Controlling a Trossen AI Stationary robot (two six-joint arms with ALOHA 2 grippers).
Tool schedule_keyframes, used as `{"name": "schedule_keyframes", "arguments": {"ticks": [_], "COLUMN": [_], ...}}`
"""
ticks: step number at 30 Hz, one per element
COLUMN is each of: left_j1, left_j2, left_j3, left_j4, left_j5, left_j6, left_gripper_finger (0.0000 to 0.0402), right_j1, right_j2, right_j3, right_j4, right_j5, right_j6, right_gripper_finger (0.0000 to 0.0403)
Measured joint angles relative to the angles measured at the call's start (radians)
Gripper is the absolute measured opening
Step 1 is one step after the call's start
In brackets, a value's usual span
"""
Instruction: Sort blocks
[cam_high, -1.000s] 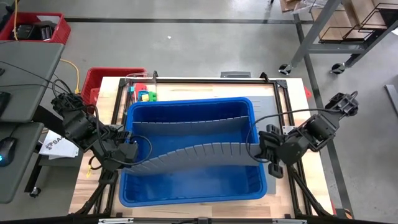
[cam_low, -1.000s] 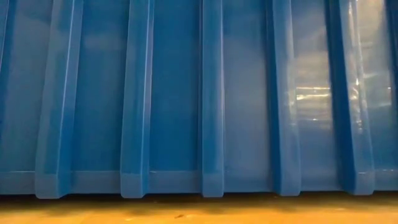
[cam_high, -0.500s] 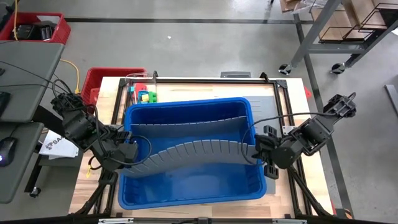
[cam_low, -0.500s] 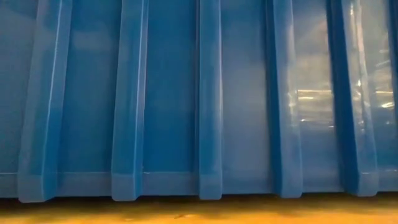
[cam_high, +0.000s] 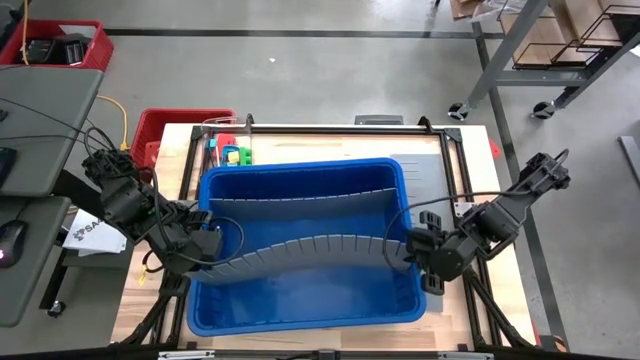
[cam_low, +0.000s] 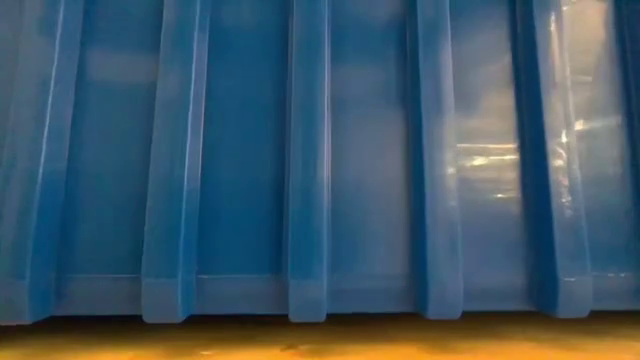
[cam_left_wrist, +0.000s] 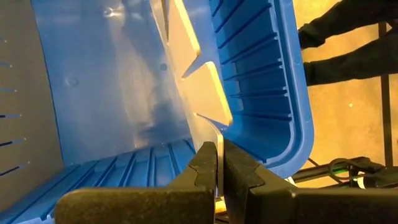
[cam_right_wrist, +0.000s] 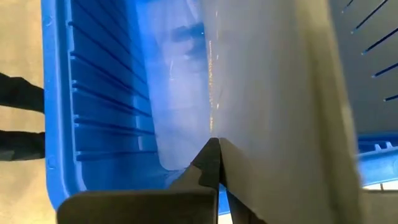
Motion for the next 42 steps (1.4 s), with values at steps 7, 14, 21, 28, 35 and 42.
{"name": "schedule_keyframes", "arguments": {"ticks": [7, 14, 21, 28, 35, 42], "left_j1": [0.002, 0.002, 0.002, 0.001, 0.001, 0.000], "left_j2": [0.001, 0.001, 0.003, 0.002, -0.001, -0.002], "left_j3": [0.000, 0.000, 0.000, -0.006, -0.061, -0.123], "left_j4": [0.008, 0.005, -0.002, 0.010, 0.005, 0.000], "left_j5": [-0.008, -0.008, -0.007, -0.008, -0.012, -0.038], "left_j6": [0.001, 0.008, 0.009, 0.013, 0.040, 0.027], "left_gripper_finger": [0.0000, 0.0000, 0.0000, 0.0000, 0.0000, 0.0000], "right_j1": [0.041, 0.052, 0.053, 0.053, 0.051, 0.045], "right_j2": [-0.005, -0.009, -0.046, -0.106, -0.110, -0.109], "right_j3": [0.002, -0.008, -0.127, -0.232, -0.243, -0.244], "right_j4": [-0.055, -0.061, 0.049, 0.119, 0.160, 0.199], "right_j5": [0.010, -0.001, -0.034, -0.048, -0.054, -0.067], "right_j6": [-0.087, -0.113, -0.090, 0.000, -0.005, -0.027], "right_gripper_finger": [0.0000, 0.0000, 0.0000, 0.0000, 0.0000, 0.0000]}}
